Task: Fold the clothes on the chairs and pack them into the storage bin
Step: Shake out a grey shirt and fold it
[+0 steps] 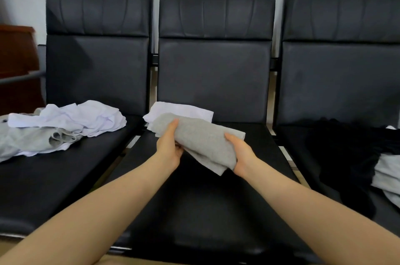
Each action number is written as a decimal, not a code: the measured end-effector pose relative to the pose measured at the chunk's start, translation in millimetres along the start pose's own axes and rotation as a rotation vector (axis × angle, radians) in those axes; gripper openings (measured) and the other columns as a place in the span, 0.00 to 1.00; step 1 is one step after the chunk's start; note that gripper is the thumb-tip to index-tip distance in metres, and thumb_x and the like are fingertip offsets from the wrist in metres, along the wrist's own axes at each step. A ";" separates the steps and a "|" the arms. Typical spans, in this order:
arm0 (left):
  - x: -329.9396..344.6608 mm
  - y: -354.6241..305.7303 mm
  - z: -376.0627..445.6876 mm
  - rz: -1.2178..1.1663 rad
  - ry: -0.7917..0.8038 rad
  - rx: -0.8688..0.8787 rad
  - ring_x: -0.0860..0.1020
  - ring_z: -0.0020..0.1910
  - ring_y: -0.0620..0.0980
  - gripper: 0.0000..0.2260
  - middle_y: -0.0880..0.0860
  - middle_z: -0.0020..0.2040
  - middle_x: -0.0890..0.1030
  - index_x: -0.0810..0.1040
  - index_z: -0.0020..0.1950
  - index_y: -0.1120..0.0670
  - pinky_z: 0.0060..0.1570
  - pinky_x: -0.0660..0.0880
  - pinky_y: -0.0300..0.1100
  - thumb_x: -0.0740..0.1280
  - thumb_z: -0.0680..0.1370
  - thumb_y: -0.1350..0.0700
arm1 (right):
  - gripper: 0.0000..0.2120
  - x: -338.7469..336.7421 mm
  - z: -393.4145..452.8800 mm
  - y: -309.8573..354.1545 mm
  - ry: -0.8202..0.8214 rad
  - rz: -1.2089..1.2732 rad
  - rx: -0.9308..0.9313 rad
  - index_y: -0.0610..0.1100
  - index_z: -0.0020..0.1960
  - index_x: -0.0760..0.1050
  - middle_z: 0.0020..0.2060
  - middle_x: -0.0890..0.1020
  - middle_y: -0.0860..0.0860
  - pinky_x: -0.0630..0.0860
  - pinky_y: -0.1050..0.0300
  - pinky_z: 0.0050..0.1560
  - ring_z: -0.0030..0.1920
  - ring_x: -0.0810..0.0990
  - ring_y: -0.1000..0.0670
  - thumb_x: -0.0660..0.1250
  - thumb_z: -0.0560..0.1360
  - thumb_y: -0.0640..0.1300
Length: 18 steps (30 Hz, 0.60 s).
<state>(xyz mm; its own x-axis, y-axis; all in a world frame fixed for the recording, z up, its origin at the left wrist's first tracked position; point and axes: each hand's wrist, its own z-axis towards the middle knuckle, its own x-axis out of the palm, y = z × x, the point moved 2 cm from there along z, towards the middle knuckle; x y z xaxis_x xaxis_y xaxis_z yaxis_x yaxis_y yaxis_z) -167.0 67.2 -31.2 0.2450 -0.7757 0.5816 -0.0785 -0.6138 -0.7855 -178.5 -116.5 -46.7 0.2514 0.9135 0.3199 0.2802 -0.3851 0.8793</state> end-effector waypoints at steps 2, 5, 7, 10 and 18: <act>-5.9 5.8 9.6 -0.006 -0.105 -0.053 0.81 0.47 0.53 0.15 0.56 0.49 0.81 0.74 0.56 0.57 0.53 0.78 0.49 0.71 0.74 0.50 | 0.18 7.5 4.6 -7.7 0.079 -0.145 0.020 0.41 0.60 0.75 0.52 0.83 0.43 0.80 0.51 0.49 0.51 0.83 0.44 0.71 0.73 0.46; -11.2 1.5 22.6 -0.040 -0.203 -0.052 0.79 0.43 0.53 0.11 0.56 0.46 0.79 0.72 0.55 0.57 0.52 0.78 0.48 0.69 0.76 0.56 | 0.15 13.5 13.0 -7.7 0.167 -0.216 -0.014 0.42 0.62 0.76 0.54 0.82 0.43 0.79 0.52 0.48 0.54 0.82 0.45 0.67 0.75 0.38; -8.9 -8.2 32.5 -0.003 -0.195 0.004 0.78 0.45 0.52 0.13 0.56 0.50 0.79 0.71 0.58 0.57 0.48 0.78 0.46 0.68 0.76 0.58 | 0.15 17.5 24.7 0.2 0.138 -0.221 -0.079 0.42 0.60 0.76 0.53 0.83 0.44 0.80 0.50 0.50 0.53 0.82 0.44 0.66 0.74 0.35; 1.9 -24.4 47.5 0.174 -0.123 0.097 0.77 0.49 0.51 0.17 0.54 0.54 0.77 0.72 0.63 0.57 0.48 0.77 0.44 0.66 0.75 0.57 | 0.11 31.7 36.0 25.9 0.044 -0.300 -0.207 0.42 0.55 0.78 0.48 0.83 0.45 0.81 0.53 0.44 0.46 0.83 0.47 0.64 0.74 0.35; 6.3 -76.5 119.2 0.415 -0.065 0.248 0.78 0.44 0.49 0.10 0.55 0.52 0.77 0.76 0.53 0.56 0.45 0.79 0.41 0.67 0.76 0.52 | 0.12 77.4 100.5 82.6 -0.037 -0.340 -0.536 0.46 0.57 0.75 0.52 0.79 0.49 0.77 0.55 0.51 0.55 0.79 0.46 0.59 0.78 0.35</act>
<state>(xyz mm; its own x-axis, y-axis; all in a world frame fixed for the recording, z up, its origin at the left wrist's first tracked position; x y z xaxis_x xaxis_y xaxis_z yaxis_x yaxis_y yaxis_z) -44.2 126.7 7.3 0.3018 -0.9321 0.2003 0.0483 -0.1948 -0.9796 -42.8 -90.9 15.2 0.2645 0.9643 -0.0119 -0.1502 0.0534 0.9872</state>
